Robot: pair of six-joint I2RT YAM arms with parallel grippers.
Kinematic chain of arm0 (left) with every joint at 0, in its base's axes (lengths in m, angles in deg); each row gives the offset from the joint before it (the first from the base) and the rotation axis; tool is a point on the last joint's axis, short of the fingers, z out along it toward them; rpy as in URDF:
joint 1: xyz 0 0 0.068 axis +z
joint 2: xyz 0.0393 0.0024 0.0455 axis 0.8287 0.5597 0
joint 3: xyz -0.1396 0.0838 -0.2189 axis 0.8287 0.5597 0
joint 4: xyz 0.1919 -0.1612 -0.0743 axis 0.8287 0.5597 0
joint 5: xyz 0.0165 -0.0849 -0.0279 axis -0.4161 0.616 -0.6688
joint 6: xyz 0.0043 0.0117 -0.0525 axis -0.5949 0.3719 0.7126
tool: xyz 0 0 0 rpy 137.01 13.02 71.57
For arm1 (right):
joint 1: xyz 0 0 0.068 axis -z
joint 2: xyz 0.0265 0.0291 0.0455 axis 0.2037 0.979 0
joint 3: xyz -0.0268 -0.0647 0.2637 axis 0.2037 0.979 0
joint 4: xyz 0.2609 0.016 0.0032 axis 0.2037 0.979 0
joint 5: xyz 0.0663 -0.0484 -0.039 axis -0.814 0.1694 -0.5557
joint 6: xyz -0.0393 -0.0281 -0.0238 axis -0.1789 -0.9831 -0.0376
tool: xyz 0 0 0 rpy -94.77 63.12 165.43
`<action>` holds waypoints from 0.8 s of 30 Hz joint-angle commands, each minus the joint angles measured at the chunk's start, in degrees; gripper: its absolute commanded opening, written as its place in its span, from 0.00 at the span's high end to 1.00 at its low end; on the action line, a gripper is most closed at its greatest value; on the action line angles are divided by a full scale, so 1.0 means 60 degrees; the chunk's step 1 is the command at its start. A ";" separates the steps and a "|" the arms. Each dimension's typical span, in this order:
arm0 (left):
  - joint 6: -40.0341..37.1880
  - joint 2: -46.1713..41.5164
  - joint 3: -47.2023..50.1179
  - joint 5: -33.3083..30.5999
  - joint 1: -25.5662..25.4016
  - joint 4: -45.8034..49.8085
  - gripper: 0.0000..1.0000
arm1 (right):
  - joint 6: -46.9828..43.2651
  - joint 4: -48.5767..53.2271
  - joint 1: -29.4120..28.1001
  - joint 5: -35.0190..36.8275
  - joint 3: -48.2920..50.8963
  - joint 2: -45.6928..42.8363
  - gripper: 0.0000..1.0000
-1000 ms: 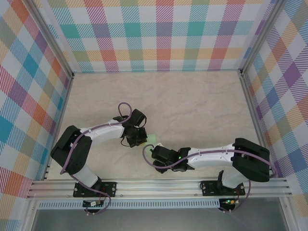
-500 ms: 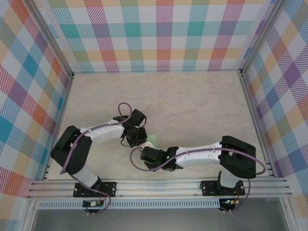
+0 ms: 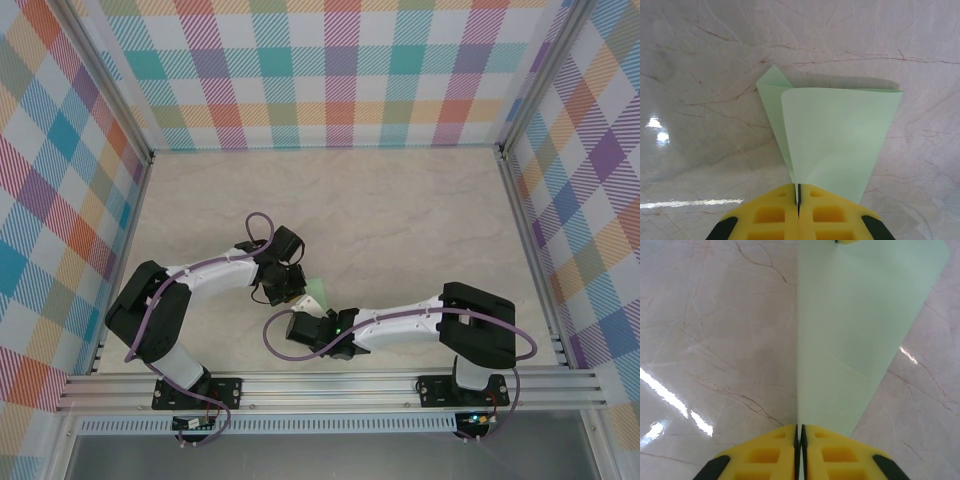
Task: Fold a paper plane with a square sheet of paper (pick it up from the middle)
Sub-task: Fold the wing for the fifth time at the center of the table.
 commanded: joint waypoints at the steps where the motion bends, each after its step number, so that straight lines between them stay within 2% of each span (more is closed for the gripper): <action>1: -0.0085 0.0058 -0.0258 -0.0056 0.0113 0.0336 1.00 | 0.0213 -0.0095 -0.0066 0.0203 0.0266 -0.0391 0.93; 4: -0.0104 -0.0015 -0.0268 -0.0063 0.0113 0.0358 1.00 | 0.0329 -0.0470 -0.0027 -0.0004 0.0574 -0.0670 0.96; 7: -0.0121 -0.0194 -0.0278 -0.0100 0.0120 0.0378 0.98 | 0.0295 -0.1135 0.0152 -0.0825 0.1013 -0.0989 0.98; 11: -0.0326 -0.0626 -0.0413 -0.0409 0.0115 0.0584 0.79 | 0.0402 -0.2567 0.0663 -0.2386 0.1850 -0.1472 0.99; 14: -0.0378 -0.1108 -0.0446 -0.0874 0.0113 0.0883 0.59 | 0.0564 -0.3487 0.1085 -0.3399 0.2433 -0.1756 0.99; 17: -0.0364 -0.1730 -0.0271 -0.1228 0.0117 0.0916 0.50 | 0.0701 -0.4066 0.1465 -0.4195 0.2774 -0.1901 0.99; 24: -0.0241 -0.2739 0.0415 -0.1131 0.0112 0.0424 0.46 | 0.1290 -0.5226 0.2483 -0.5898 0.3412 -0.2055 0.99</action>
